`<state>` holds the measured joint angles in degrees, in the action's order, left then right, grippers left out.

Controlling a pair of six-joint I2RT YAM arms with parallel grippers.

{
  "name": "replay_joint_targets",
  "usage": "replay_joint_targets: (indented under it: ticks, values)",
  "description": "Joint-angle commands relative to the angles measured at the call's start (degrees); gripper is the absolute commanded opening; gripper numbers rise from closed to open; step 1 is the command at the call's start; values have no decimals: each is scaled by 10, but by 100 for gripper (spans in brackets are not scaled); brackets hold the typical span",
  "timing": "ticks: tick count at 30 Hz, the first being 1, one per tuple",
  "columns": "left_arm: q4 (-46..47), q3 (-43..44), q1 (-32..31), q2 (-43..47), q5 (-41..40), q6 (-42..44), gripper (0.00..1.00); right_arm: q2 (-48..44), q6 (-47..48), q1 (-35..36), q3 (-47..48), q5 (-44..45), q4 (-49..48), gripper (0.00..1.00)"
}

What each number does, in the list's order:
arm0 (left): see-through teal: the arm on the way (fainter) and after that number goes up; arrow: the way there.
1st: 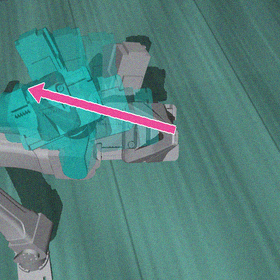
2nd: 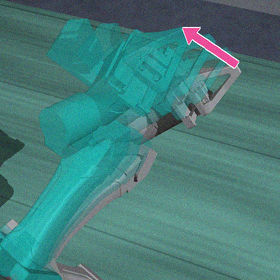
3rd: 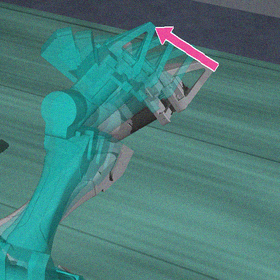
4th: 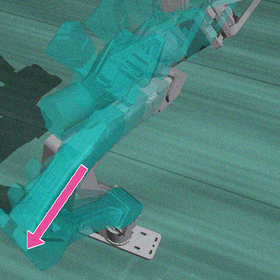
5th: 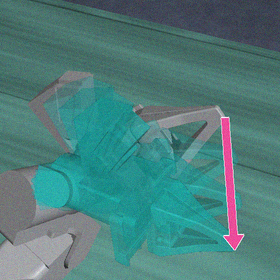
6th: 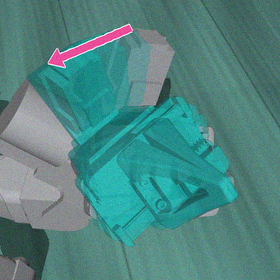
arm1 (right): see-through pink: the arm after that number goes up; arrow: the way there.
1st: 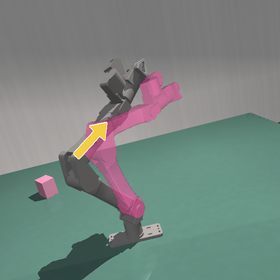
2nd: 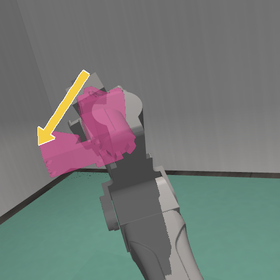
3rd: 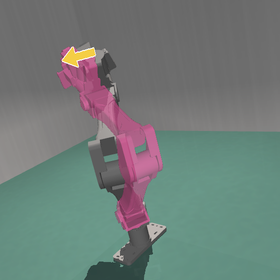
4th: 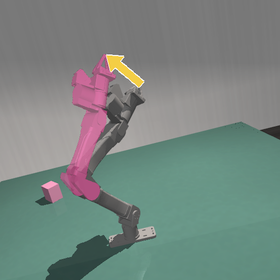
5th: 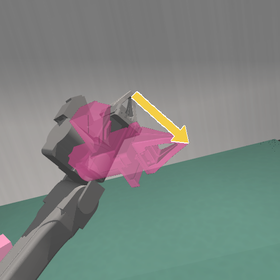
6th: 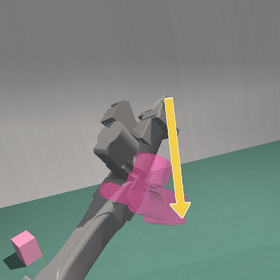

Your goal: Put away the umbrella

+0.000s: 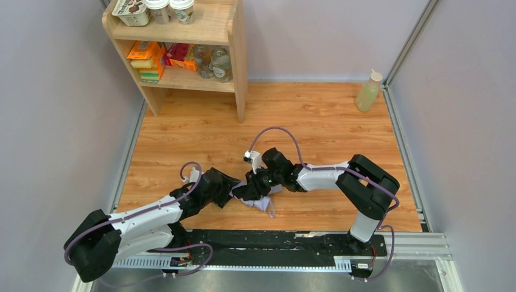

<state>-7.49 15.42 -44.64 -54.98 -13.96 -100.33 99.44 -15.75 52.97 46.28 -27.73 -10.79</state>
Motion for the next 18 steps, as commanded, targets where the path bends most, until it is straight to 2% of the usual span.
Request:
replay_joint_targets:
  ticks: [1, 5, 8, 10, 11, 15, 16, 18]
  values:
    - [-39, -7, 3, -46, -9, 22, 75, -21, -79, -33, 17, -144, -35, 0]
    - [22, -13, 2, -91, 12, 28, 73, -1, -144, -48, 53, -206, -51, 0]
    - [71, -24, 0, -101, 17, 29, 66, 23, -188, -51, 68, -236, -68, 0]
    - [103, -31, -3, -92, 3, 30, 55, 30, -228, -51, 58, -257, -117, 0]
    - [106, -32, -3, -86, -3, 36, 42, 34, -248, -51, 52, -264, -141, 0]
    - [128, -50, -4, -32, -34, 56, 6, 39, -294, -55, 40, -274, -173, 0]
    - [128, -55, -4, -8, -41, 60, 1, 37, -300, -56, 40, -270, -170, 0]
    - [135, -58, -4, 29, -53, 81, 0, 28, -303, -60, 43, -263, -141, 0]
